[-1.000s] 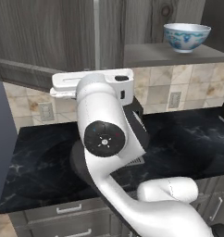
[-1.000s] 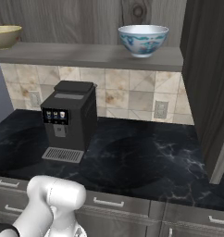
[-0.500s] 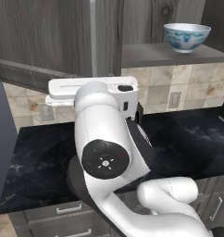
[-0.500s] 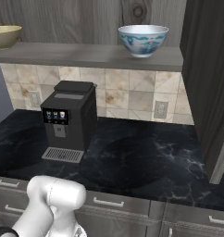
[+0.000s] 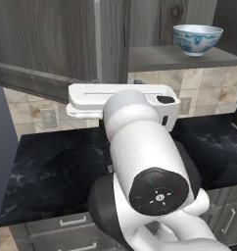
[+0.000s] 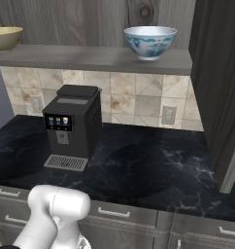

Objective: Move the bowls from the cabinet to the plates on the dining table.

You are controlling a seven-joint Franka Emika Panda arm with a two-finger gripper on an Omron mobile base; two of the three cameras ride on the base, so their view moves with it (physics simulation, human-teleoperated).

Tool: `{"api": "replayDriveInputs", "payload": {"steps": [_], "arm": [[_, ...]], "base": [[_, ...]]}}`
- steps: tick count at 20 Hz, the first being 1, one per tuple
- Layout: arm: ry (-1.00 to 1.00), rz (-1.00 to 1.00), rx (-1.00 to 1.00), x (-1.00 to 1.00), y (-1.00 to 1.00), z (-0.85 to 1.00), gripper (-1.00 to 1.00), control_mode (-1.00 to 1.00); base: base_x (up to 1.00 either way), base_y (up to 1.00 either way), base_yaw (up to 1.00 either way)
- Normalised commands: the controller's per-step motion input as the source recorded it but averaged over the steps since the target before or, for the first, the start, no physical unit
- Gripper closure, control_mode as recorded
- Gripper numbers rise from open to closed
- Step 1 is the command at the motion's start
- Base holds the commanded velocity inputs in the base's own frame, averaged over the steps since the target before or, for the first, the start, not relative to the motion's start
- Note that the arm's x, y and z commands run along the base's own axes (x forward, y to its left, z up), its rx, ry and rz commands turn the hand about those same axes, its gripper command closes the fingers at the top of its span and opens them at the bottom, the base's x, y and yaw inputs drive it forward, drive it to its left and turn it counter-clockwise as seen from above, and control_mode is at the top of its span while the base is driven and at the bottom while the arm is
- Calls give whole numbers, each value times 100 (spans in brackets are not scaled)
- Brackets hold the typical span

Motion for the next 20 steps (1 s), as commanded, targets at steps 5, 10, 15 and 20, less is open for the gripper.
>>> {"api": "replayDriveInputs", "payload": {"steps": [5, 10, 15, 20], "arm": [[-1, 9, 3, -37, -37, 10, -100, -100], [-1, 9, 2, -32, -37, 8, -100, -100], [-1, 9, 4, -25, -37, 4, -100, -100], [-2, 10, 4, -6, -33, 1, -100, -100]], "base": [[0, 0, 0], [0, 0, 0], [0, 0, 0], [0, 0, 0]]}}
